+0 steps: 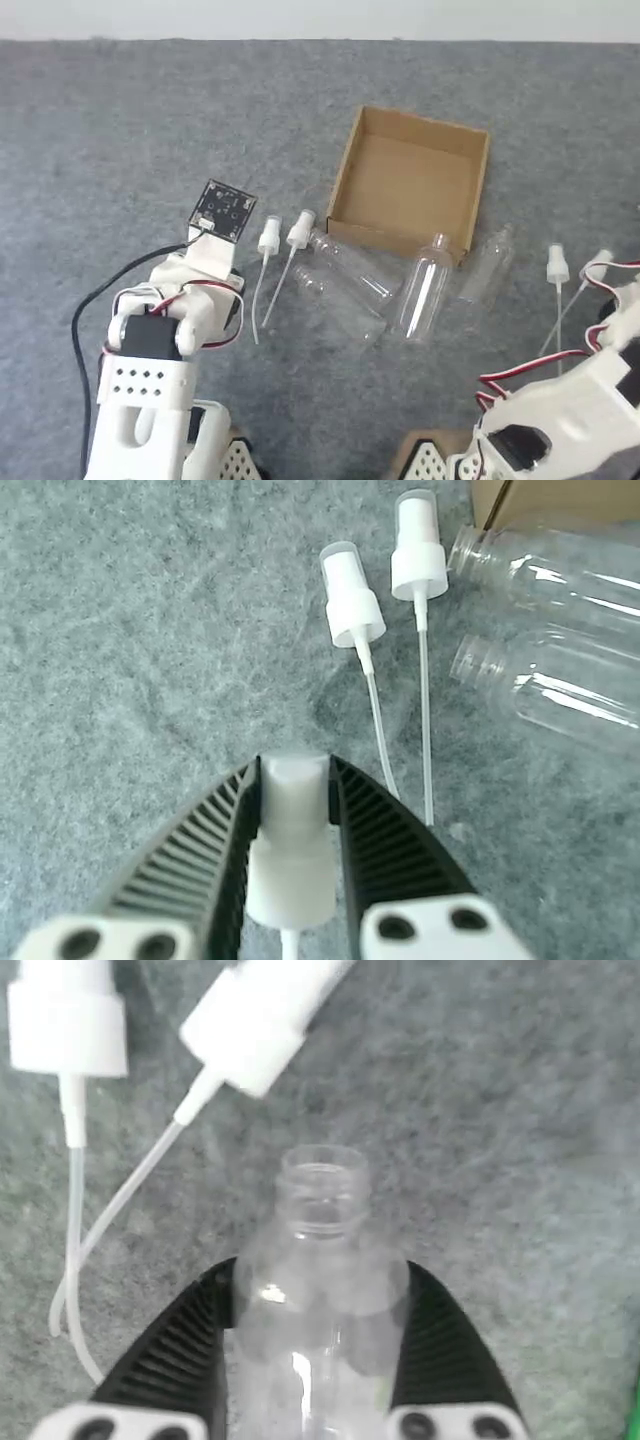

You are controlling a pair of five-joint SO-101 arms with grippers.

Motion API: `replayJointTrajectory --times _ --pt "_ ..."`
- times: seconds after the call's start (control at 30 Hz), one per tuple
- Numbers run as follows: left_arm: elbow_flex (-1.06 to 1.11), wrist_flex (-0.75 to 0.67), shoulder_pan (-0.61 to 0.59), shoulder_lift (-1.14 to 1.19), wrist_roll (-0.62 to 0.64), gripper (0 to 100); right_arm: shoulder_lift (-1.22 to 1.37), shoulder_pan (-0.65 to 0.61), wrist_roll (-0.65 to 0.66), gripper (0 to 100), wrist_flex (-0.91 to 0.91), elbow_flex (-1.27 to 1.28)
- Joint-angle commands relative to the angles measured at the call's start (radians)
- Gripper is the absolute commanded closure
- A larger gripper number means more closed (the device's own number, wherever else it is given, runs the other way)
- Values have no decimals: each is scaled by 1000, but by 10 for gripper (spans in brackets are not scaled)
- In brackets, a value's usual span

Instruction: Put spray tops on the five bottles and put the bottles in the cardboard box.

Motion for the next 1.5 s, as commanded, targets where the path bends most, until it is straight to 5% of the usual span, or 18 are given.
replayJointTrajectory --times 0.0,0.17,0.37,0.73,0.87,1.17,1.47 --pt "-5 -20 3 -31 -8 988 -85 2 11 992 119 -117" --pt "-28 -17 5 -37 -6 988 -286 -90 -5 992 257 -149" --pt "-196 69 5 -31 -6 988 -634 -325 -193 992 335 -92" --pt "-725 285 5 -28 -3 988 -1087 -1201 -620 992 208 207" --pt "-875 304 12 -28 14 988 -1086 -1406 -680 992 59 336" --pt "-934 63 12 -28 167 989 -1093 -1633 -671 992 -420 669" --pt "-727 -262 14 -29 382 989 -1093 -1776 -669 991 -631 848"
